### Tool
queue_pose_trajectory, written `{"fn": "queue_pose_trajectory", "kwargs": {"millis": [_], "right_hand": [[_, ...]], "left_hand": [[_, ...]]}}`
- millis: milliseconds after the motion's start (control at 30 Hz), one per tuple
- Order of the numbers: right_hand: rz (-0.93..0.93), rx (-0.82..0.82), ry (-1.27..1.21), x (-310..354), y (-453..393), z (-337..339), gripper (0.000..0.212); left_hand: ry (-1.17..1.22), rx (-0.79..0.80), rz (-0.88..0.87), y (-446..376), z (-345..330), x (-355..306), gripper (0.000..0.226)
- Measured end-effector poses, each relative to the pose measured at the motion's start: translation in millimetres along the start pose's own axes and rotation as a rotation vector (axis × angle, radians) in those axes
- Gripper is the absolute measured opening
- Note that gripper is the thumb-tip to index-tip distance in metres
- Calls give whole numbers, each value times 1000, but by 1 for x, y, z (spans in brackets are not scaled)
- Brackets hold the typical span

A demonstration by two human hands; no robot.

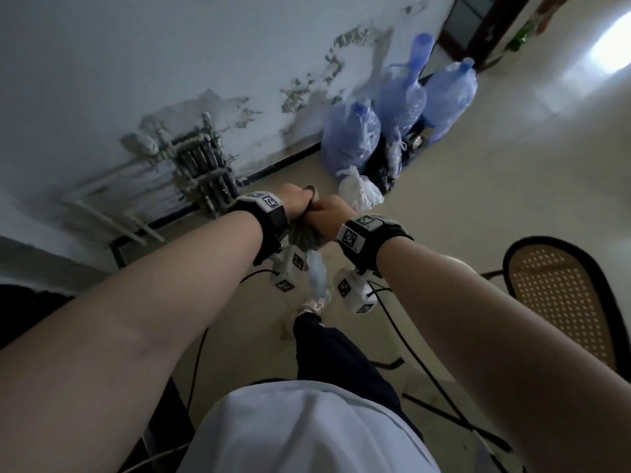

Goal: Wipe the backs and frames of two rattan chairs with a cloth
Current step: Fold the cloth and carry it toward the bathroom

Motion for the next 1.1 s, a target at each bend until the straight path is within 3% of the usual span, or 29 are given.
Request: {"fn": "queue_pose_trajectory", "kwargs": {"millis": [100,267,333,433,533,700,800,933,1100], "right_hand": [[-25,40,-108,8,-45,31,35],[-96,173,-216,-10,-117,101,29],[-117,70,-286,-27,-145,141,33],[-70,-199,-234,-47,-169,191,24],[-59,-87,-186,-60,-201,227,36],[-191,-12,-132,-81,-256,271,17],[-282,-112,-329,-99,-286,316,22],[-417,-205,-470,-128,-312,376,25],[-335,-424,-293,-186,-312,463,22]], "left_hand": [[163,119,-9,-39,10,-36,37],[-34,133,-27,-110,26,-93,29],[-142,154,-76,-143,26,-125,33],[-184,220,-123,-165,20,-169,26],[-145,280,-152,-201,12,-228,24],[-97,342,-168,-272,6,-311,23],[-42,324,-167,-326,0,-362,16],[-241,416,-244,-392,-23,-417,4],[-361,460,-290,-460,-92,-489,30]]}}
Point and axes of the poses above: each hand's wrist, its own y-axis away from the middle knuckle, its own z-axis out of the back of the hand, x = y × z, the point moved 3 cm from there along -y, towards the middle knuckle, and after that the axes turned 3 degrees about y, right-handed, at the moved point
